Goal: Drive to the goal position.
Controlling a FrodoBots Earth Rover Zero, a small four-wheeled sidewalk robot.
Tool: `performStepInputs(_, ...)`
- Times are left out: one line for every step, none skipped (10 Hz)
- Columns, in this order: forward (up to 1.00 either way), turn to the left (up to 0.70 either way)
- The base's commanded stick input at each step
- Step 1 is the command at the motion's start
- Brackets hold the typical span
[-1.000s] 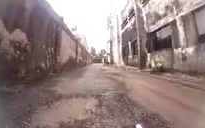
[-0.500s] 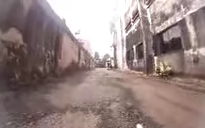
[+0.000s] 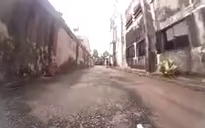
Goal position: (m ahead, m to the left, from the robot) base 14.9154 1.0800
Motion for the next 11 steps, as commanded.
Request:
performStepInputs(0.85, 0.00)
performStepInputs(0.85, 0.00)
performStepInputs(0.85, 0.00)
performStepInputs(0.85, 0.00)
performStepInputs(0.85, 0.00)
performStepInputs(0.85, 0.00)
performStepInputs(0.85, 0.00)
performStepInputs(0.85, 0.00)
performStepInputs(0.85, 0.00)
performStepInputs(0.85, 0.00)
performStepInputs(0.85, 0.00)
